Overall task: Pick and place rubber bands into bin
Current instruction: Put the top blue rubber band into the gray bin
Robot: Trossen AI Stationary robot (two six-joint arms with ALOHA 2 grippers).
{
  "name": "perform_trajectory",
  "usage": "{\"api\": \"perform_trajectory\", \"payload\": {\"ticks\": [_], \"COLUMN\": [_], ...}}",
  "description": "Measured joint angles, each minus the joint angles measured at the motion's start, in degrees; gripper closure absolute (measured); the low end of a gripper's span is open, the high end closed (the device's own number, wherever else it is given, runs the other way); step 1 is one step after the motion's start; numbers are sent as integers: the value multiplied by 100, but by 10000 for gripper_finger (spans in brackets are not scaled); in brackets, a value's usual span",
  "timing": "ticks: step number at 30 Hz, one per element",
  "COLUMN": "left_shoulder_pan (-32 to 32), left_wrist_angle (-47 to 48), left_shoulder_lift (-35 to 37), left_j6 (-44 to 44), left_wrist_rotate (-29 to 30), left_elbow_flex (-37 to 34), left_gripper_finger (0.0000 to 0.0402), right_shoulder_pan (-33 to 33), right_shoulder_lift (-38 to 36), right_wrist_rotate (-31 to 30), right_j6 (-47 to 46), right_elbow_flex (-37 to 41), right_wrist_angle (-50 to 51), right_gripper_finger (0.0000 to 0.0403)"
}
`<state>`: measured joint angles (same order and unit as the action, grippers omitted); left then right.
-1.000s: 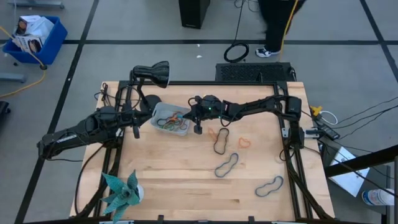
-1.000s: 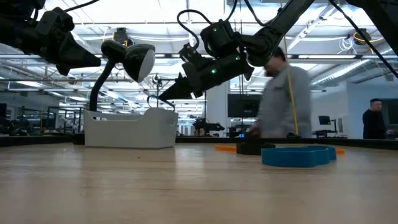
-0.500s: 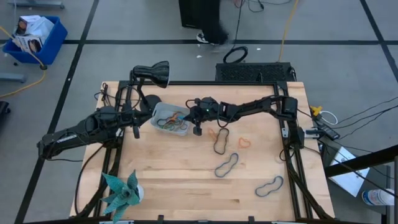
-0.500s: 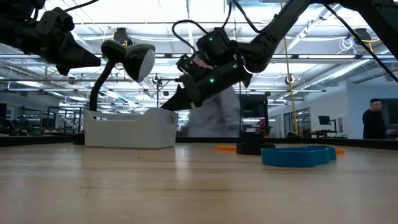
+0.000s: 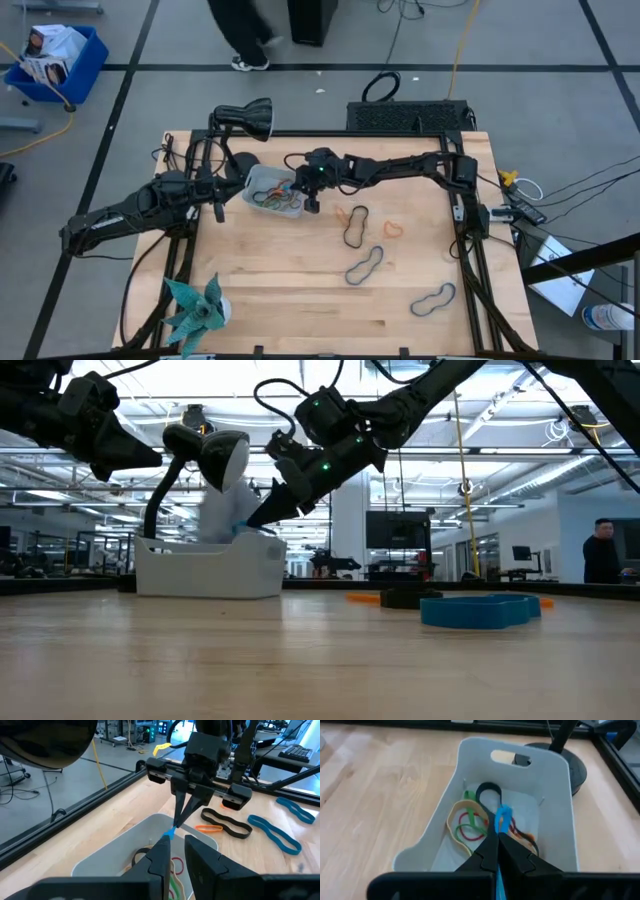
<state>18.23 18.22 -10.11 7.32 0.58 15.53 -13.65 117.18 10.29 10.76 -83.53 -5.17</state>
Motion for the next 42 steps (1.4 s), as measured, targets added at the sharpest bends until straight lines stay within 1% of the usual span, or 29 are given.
{"api": "perform_trajectory", "payload": {"ticks": [5,12,27,36,42], "left_shoulder_pan": [-1,0,-1,0,-1], "left_wrist_angle": [1,-2,4,4,2], "left_shoulder_lift": [0,0,0,0,0], "left_j6": [33,36,39,30,26], "left_wrist_rotate": [0,0,-2,-1,-2], "left_elbow_flex": [0,0,0,0,0], "left_gripper_finger": [339,339,339,339,339], "right_shoulder_pan": [0,4,6,26,24], "right_shoulder_lift": [252,465,473,473,473], "right_wrist_rotate": [1,5,2,4,4], "right_j6": [30,42,262,199,199], "right_elbow_flex": [-208,-390,-390,-390,-390], "right_wrist_angle": [206,196,166,-17,-20], "right_gripper_finger": [403,403,402,385,362]}}
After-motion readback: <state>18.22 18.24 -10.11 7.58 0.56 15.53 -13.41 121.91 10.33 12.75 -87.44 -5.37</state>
